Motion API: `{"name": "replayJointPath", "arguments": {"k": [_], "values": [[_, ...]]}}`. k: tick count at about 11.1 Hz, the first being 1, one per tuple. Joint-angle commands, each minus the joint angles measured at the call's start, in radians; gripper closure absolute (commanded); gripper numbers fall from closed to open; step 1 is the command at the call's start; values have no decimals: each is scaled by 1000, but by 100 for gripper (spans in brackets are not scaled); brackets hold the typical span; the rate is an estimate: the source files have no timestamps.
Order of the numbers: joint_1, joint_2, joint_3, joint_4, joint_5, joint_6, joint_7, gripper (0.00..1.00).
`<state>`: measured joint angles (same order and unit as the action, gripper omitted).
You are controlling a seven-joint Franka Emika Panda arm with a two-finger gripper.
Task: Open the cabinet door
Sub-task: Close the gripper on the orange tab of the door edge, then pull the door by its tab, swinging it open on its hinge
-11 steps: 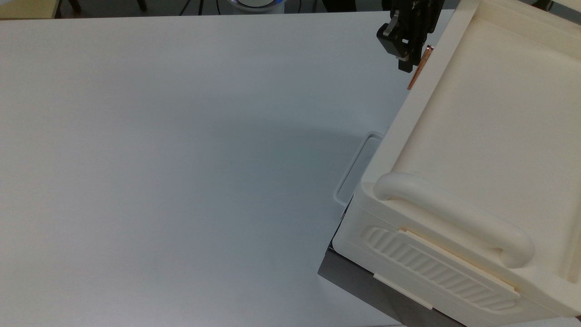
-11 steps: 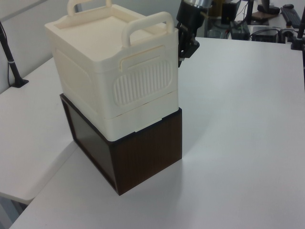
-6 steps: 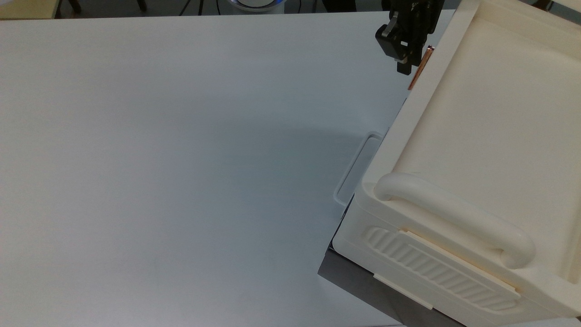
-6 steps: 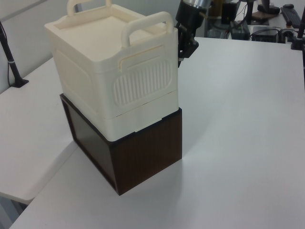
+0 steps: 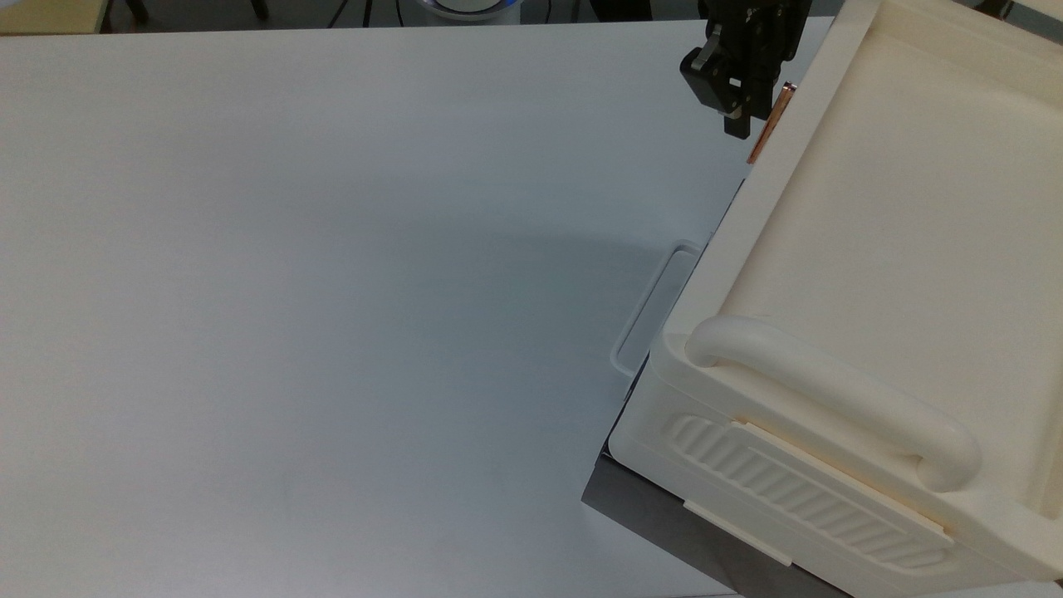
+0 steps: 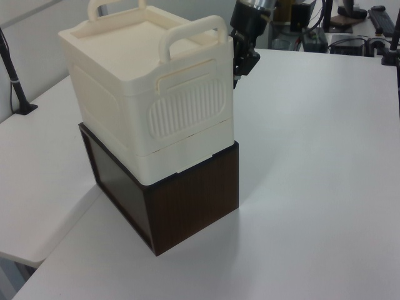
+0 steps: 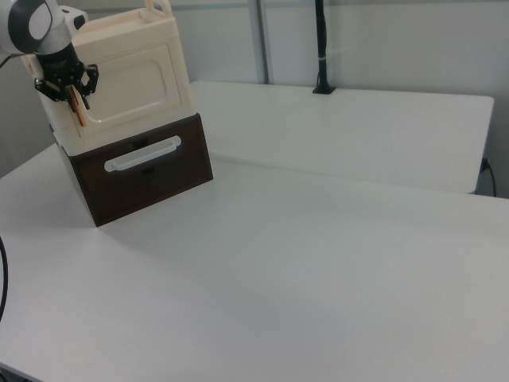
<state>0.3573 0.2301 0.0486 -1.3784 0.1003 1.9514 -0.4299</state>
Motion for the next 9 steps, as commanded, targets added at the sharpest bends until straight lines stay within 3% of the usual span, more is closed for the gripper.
{"name": "replayJointPath", "arguments": {"k": [1,9], "values": [[18,14,4,16,38,5,6,68],[23,12,14,16,36,12,14,69]]}}
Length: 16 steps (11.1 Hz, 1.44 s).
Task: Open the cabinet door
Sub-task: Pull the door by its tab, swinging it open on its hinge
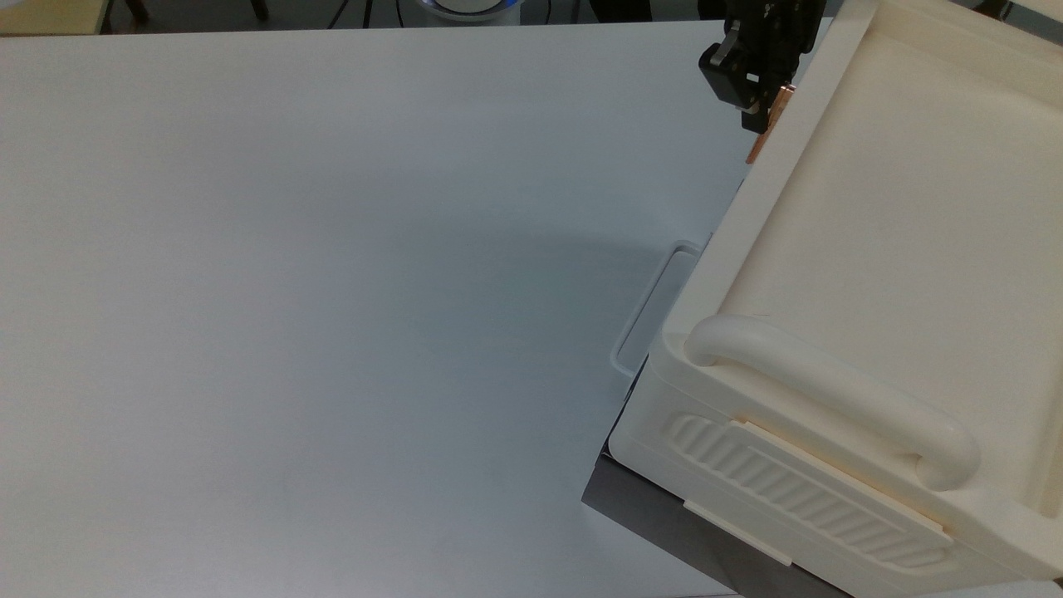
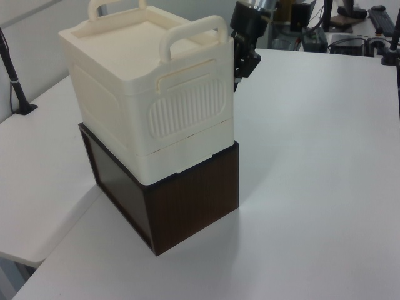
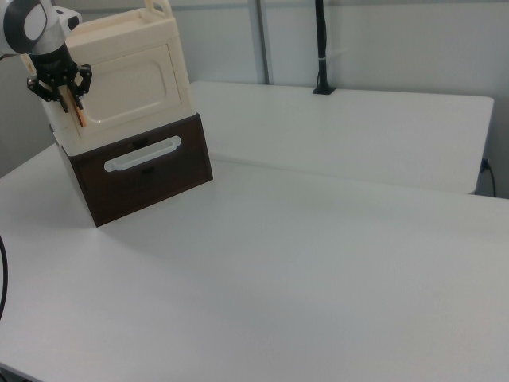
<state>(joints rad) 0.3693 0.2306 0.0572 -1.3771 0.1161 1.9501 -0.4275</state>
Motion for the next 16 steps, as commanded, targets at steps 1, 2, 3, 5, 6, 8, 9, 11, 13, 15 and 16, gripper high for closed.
{"name": "replayJointPath", "arguments": {"k": [1,2,3,5,6,8,9,11,13,15,16], "values": [[8,13,19,15,17,16,12,72],[8,15,21,15,16,16,10,77],[5,16,21,15,14,19,6,81],[-3,16,16,15,10,42,0,92],[-3,16,10,15,8,38,-2,95],[-7,4,7,12,4,20,-2,96],[-10,-8,6,10,4,-38,-2,96],[-32,-37,-10,6,5,-126,-2,96],[-78,-59,-28,3,5,-204,-5,92],[-162,-76,-62,1,7,-281,-5,49],[-190,-82,-95,0,7,-336,2,21]]}}
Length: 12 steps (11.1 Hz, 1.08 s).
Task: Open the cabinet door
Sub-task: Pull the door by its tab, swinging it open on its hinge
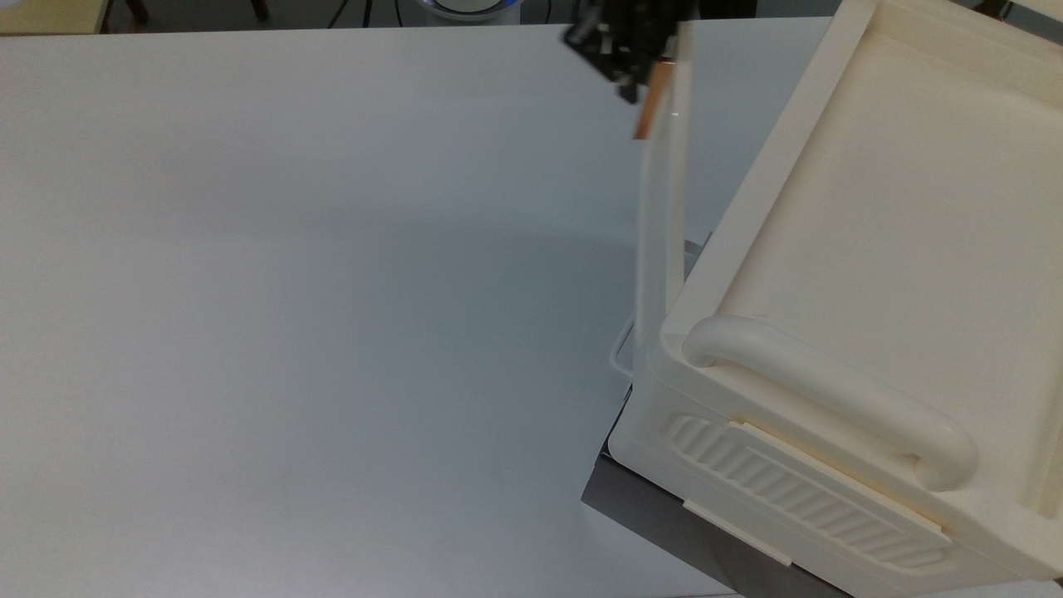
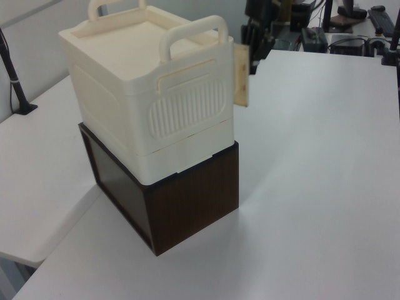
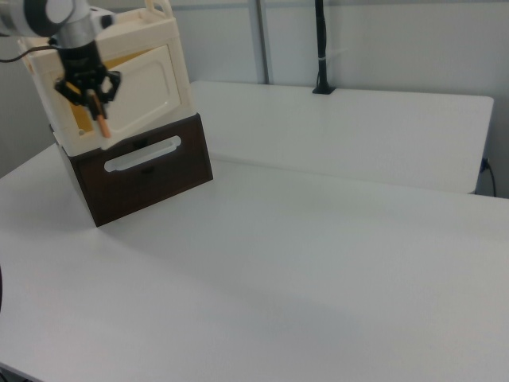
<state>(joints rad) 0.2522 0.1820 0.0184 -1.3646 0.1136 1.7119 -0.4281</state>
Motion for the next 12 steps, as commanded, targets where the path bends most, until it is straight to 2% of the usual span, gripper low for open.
{"name": "replayJointPath", "arguments": {"k": [1,4,6,8,12], "values": [[-86,-51,-102,-13,8,-142,2,0],[-108,-130,-187,-5,8,-175,12,0],[-126,-147,-192,-5,-8,-199,12,0],[-116,-131,-181,-5,-57,-192,105,0],[-99,-64,-176,-11,-80,-43,245,0]]}}
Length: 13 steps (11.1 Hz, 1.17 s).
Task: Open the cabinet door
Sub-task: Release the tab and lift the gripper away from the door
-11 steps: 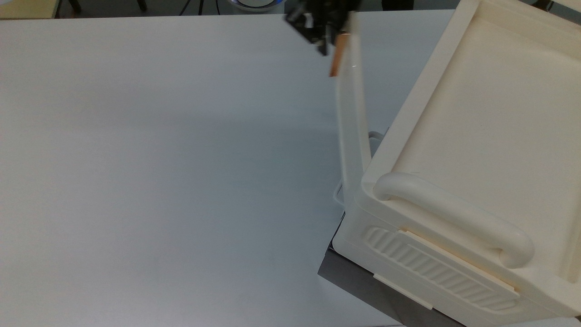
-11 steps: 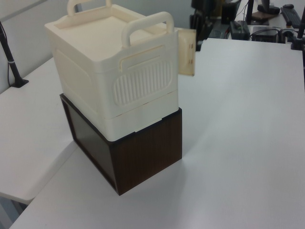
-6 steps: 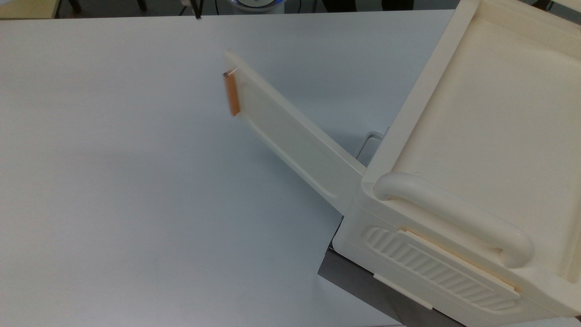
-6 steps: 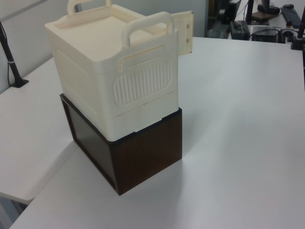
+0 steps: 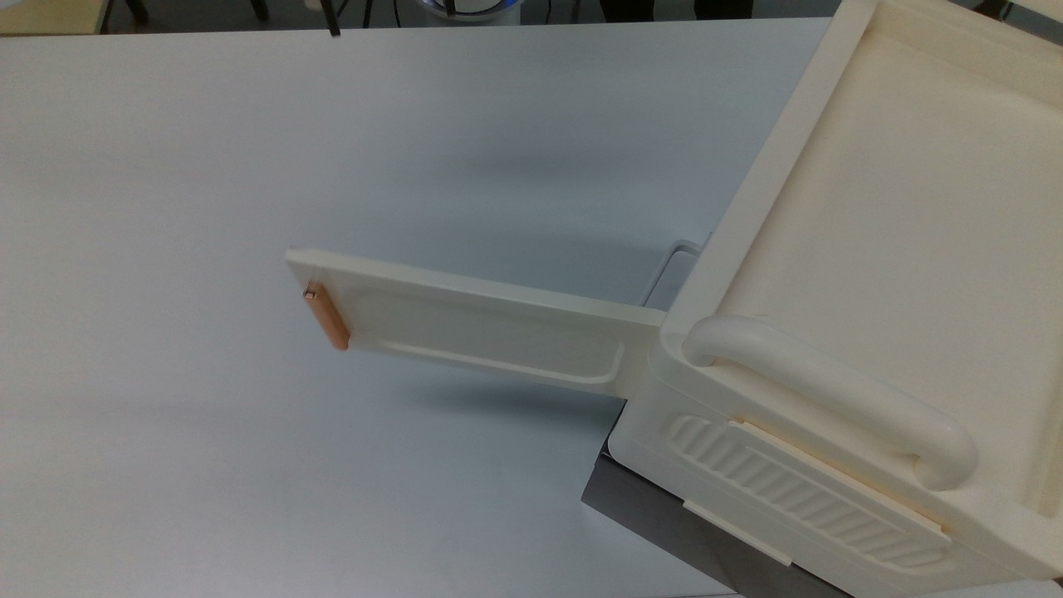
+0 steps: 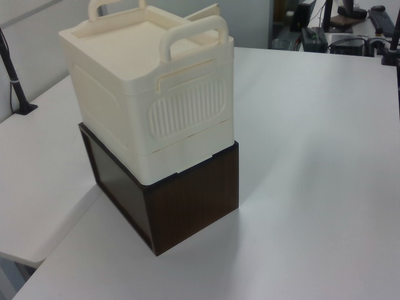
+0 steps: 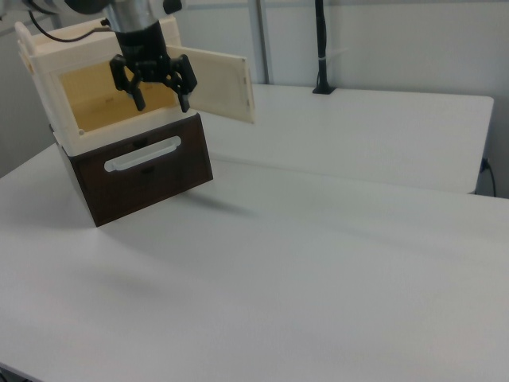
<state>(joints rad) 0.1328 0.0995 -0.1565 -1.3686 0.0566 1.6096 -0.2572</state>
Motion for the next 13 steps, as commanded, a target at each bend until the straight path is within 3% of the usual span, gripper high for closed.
{"name": "replayJointPath", "arguments": {"k": [1,6,9,12,13], "values": [[22,19,-1,-15,-20,49,82,0],[42,22,-1,-95,-72,9,294,0],[24,2,-8,-144,-80,3,302,0],[-50,-40,3,-155,-69,-50,300,0],[-93,-50,40,-161,-67,-50,300,0]]}}
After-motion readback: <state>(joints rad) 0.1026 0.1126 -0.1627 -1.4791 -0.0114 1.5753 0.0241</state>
